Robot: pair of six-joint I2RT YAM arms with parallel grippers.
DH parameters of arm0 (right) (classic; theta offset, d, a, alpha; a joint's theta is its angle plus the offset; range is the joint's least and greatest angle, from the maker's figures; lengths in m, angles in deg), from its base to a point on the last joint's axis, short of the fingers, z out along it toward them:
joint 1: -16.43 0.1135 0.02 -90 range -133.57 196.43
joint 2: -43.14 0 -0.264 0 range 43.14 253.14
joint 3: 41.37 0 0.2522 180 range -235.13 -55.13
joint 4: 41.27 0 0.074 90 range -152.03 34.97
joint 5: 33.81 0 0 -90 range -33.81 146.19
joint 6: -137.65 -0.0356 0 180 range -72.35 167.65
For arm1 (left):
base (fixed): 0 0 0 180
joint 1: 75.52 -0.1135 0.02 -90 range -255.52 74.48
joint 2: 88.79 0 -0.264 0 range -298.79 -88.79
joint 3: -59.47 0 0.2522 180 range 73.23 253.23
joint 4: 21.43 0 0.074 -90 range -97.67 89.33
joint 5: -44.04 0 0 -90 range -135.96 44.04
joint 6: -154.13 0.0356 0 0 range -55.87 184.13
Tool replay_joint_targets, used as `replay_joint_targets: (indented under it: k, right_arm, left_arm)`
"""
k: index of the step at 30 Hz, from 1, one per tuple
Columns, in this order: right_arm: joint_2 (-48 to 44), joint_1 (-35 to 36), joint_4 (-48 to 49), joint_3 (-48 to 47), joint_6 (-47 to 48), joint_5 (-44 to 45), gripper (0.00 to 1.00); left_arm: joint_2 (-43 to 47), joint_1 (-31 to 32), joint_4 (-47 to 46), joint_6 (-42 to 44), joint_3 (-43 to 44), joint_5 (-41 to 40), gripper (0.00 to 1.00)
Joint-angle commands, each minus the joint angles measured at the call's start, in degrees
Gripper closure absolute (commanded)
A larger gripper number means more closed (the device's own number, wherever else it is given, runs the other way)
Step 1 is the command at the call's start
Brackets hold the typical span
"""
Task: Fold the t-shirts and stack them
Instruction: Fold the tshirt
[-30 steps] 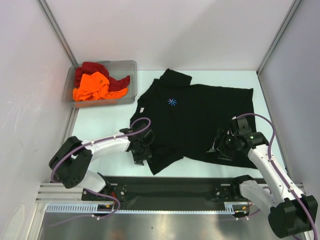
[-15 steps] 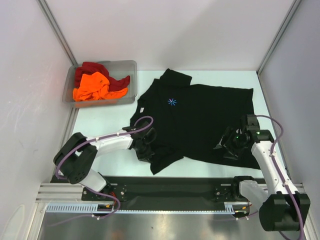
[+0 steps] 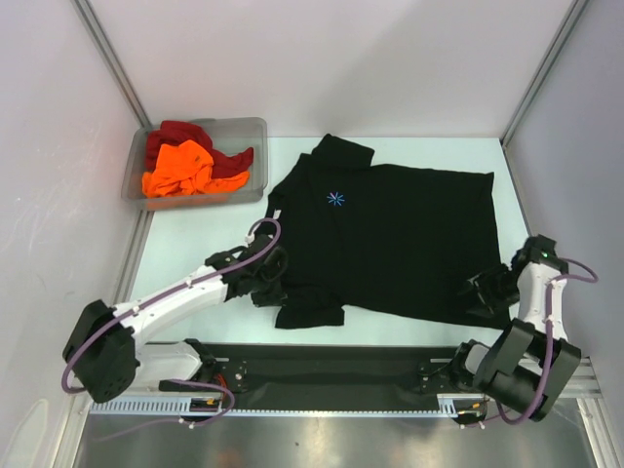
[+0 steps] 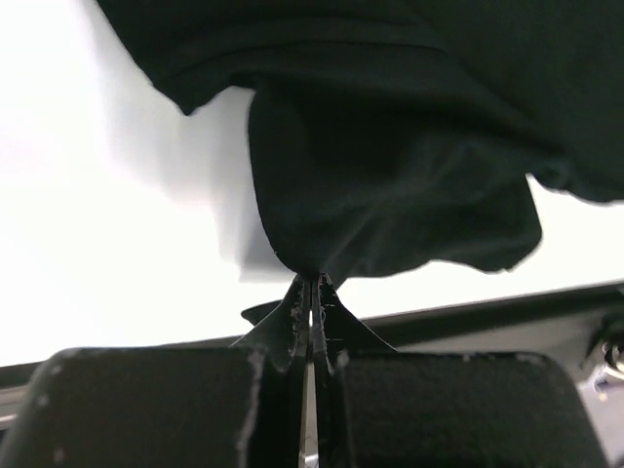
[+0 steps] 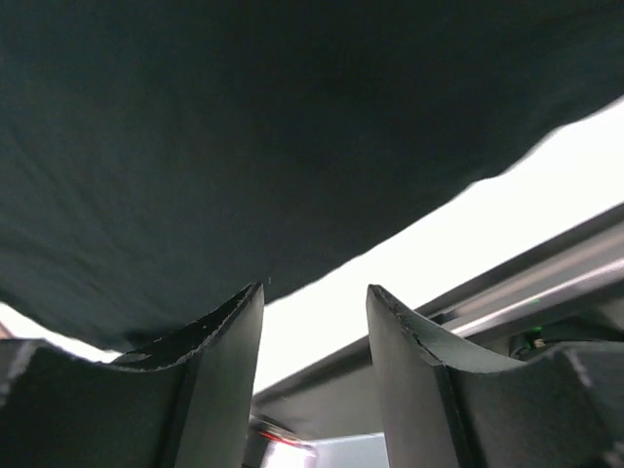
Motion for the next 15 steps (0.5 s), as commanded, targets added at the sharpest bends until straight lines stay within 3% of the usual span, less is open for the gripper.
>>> replay_joint_targets:
  k: [1,6,15]
  right_arm:
    - [-0.04,-8.05,0.38,-0.19,-0.17,2.72,0.48]
    - [0.66,-17.72,4.78,2.09,-1.49,6.68,0.48]
    - [-0.04,-25.73,7.94,4.29,-5.54,12.83,0.46]
  left_arm:
    - [2.78,-0.20,0.37,3.65,-0.66,2.73,1.00]
    - [0.94,-0.20,-0.33,6.02,0.74,5.00,1.00]
    - [-2.75,-1.69,-1.65,9.27,2.68,8.52,1.00]
